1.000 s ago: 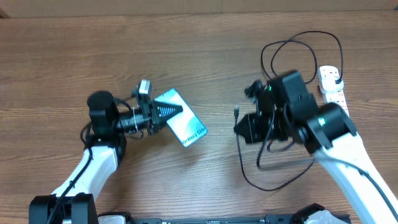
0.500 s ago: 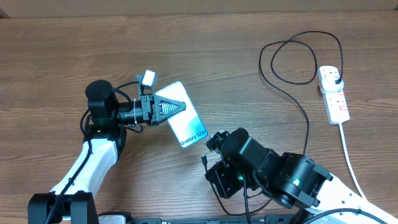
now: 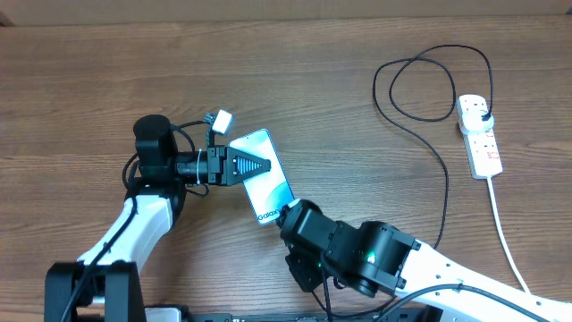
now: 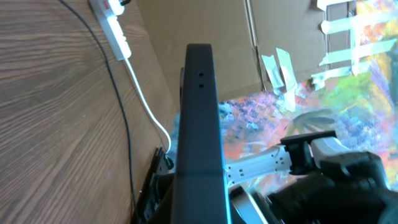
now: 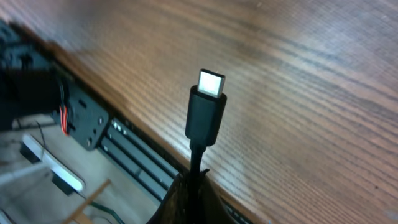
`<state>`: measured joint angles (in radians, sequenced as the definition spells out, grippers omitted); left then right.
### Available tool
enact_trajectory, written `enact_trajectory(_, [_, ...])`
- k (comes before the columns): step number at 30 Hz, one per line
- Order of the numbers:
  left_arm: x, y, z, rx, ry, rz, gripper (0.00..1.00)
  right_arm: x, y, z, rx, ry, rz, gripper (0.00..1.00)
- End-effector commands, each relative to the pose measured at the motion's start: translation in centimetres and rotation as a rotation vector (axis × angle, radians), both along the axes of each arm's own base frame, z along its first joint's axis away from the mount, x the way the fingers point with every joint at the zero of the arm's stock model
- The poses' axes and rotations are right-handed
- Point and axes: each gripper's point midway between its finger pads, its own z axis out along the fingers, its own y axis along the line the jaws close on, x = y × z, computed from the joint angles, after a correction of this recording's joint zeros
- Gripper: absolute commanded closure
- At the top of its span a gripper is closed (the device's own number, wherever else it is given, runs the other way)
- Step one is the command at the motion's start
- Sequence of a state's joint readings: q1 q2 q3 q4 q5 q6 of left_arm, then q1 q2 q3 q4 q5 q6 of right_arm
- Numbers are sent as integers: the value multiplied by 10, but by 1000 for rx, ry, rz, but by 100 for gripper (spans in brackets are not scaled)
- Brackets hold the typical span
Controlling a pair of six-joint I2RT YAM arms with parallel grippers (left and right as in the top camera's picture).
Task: Plug charger to phone and switch on socket
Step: 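Bring the USB-C plug toward the phone's bottom port held by left gripper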
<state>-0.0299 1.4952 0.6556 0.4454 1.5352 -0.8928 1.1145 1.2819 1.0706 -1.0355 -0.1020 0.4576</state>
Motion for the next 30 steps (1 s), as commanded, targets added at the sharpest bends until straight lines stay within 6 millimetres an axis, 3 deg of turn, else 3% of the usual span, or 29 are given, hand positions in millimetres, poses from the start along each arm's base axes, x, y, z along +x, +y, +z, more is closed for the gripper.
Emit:
enact_trajectory(1, [-4, -13, -15, -13, 20, -81, 96, -2, -2, 1, -26, -66, 37, 96])
enact_trajectory(4, [-12, -29, -28, -17, 25, -144, 96, -1, -5, -1, -46, -79, 36, 96])
enact_trajectory(7, [-16, -34, -28, -19, -17, -166, 96, -3, -9, -2, -62, -70, 34, 96])
enact_trajectory(21, [-14, -34, -26, -9, 119, -161, 96, -7, -10, -3, -55, 3, -86, 96])
enact_trajectory(25, [-14, -34, -26, -8, 126, -161, 96, 1, -21, -5, -82, 16, -131, 96])
enact_trajectory(30, [-14, -34, -26, -8, 126, -161, 96, 6, -20, -4, -68, 13, -143, 96])
